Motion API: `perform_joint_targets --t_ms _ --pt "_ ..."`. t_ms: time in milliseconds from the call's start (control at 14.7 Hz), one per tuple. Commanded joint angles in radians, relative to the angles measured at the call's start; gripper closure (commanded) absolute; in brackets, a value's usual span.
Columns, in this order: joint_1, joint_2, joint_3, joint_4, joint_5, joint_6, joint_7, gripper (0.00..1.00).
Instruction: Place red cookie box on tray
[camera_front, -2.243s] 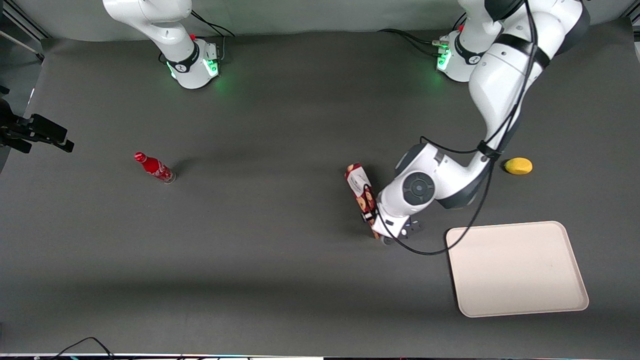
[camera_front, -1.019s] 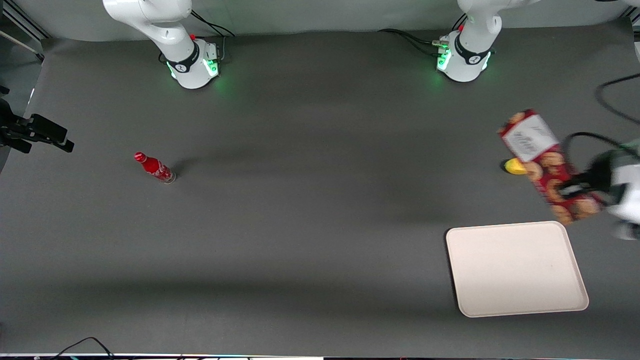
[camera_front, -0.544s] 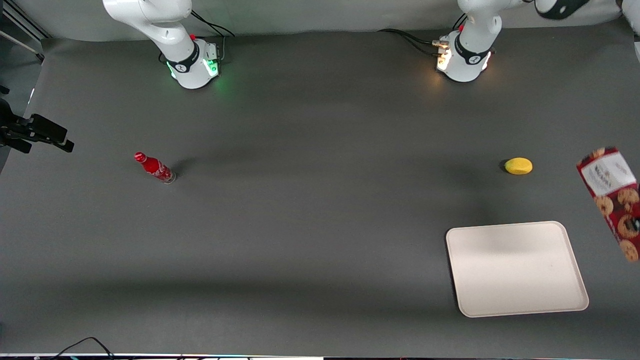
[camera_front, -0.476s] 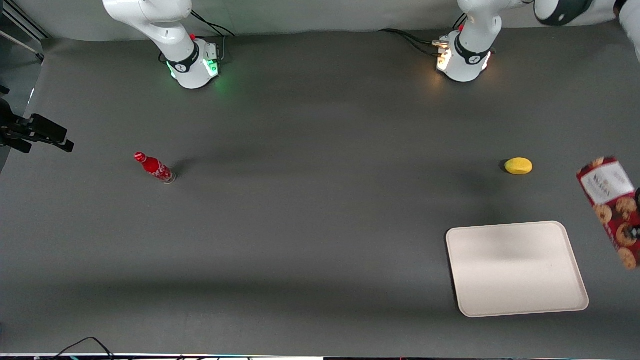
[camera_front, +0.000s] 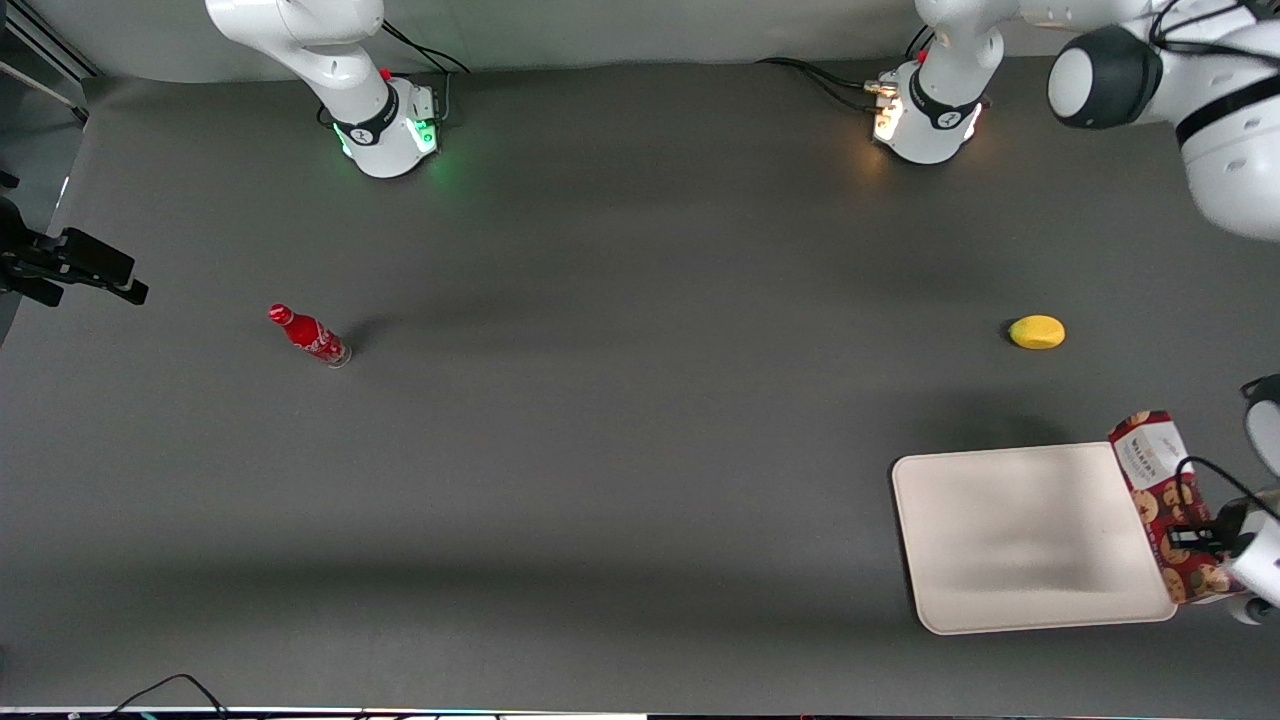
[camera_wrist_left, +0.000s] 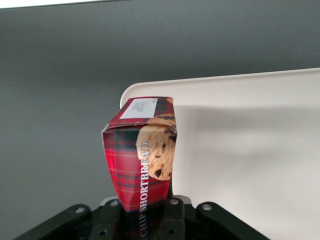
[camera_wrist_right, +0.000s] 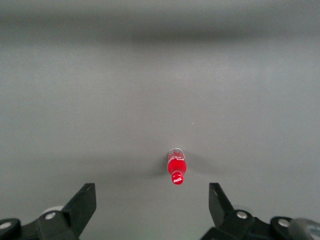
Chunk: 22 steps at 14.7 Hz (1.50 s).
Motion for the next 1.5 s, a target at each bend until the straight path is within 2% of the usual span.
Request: perform_joint_targets --t_ms 0,272,340,408,612,816,1019,1223,1427 --pt "0.011 0.065 0.022 -0.015 -0.011 0.143 0.062 1.0" --pt "0.016 0.116 0.023 -0.036 -0.011 0.249 0.066 1.0" --pt "0.016 0.125 0.029 -0.052 -0.005 0.275 0.069 0.15" --pt "0.016 0.122 0.035 -0.091 -0.008 0.313 0.069 0.0" --pt "0.017 0.096 0.038 -0.101 -0.003 0.293 0.066 0.0" --pt "0.011 0.04 0.094 -0.028 -0.003 0.045 0.078 0.0" --pt "0.005 -0.032 0.097 0.039 -0.003 -0.184 0.092 0.0" --pt "-0.009 -0.141 0.072 0.034 -0.014 -0.328 0.083 0.0" --pt "-0.027 -0.311 -0.013 0.013 -0.016 -0.483 0.01 0.0"
